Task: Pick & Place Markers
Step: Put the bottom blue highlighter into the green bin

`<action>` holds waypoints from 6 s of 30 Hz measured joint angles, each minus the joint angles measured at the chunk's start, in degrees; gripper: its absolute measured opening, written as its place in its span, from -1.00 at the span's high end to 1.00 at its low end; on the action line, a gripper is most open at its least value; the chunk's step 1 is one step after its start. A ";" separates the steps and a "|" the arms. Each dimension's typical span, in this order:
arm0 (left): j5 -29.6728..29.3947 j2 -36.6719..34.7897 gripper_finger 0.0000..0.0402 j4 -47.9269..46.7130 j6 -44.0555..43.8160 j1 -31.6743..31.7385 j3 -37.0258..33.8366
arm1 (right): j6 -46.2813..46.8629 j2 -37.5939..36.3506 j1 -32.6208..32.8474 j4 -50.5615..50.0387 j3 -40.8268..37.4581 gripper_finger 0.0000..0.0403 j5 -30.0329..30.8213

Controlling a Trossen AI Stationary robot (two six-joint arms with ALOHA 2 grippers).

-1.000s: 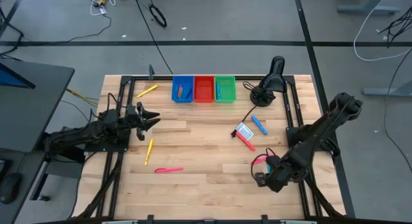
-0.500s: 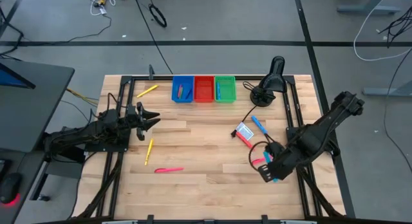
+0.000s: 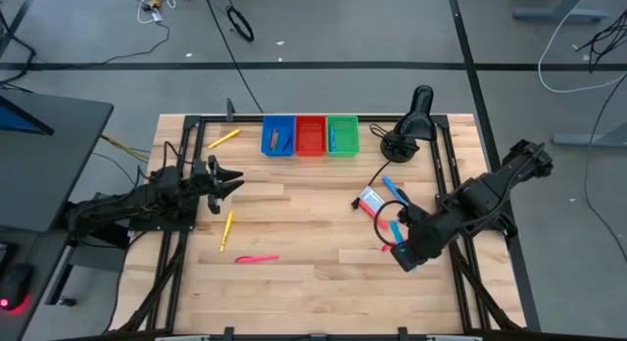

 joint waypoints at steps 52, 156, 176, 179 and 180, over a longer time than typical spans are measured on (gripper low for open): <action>0.01 0.02 0.29 0.00 0.00 0.00 0.00 | -29.21 34.58 -46.94 -14.87 40.09 0.81 10.57; 0.04 0.02 0.29 -0.02 0.20 -0.02 0.00 | -38.68 52.97 -61.48 3.15 24.18 0.79 17.09; 0.03 0.02 0.29 -0.02 0.19 -0.01 0.00 | -40.65 52.97 -61.57 3.62 24.18 0.56 16.59; 0.01 0.02 0.29 -0.02 0.20 -0.01 0.00 | -40.63 52.97 -61.57 4.17 24.18 0.56 16.32; 0.03 0.02 0.29 -0.02 0.17 -0.02 0.00 | -40.49 52.95 -61.58 4.17 24.18 0.55 16.06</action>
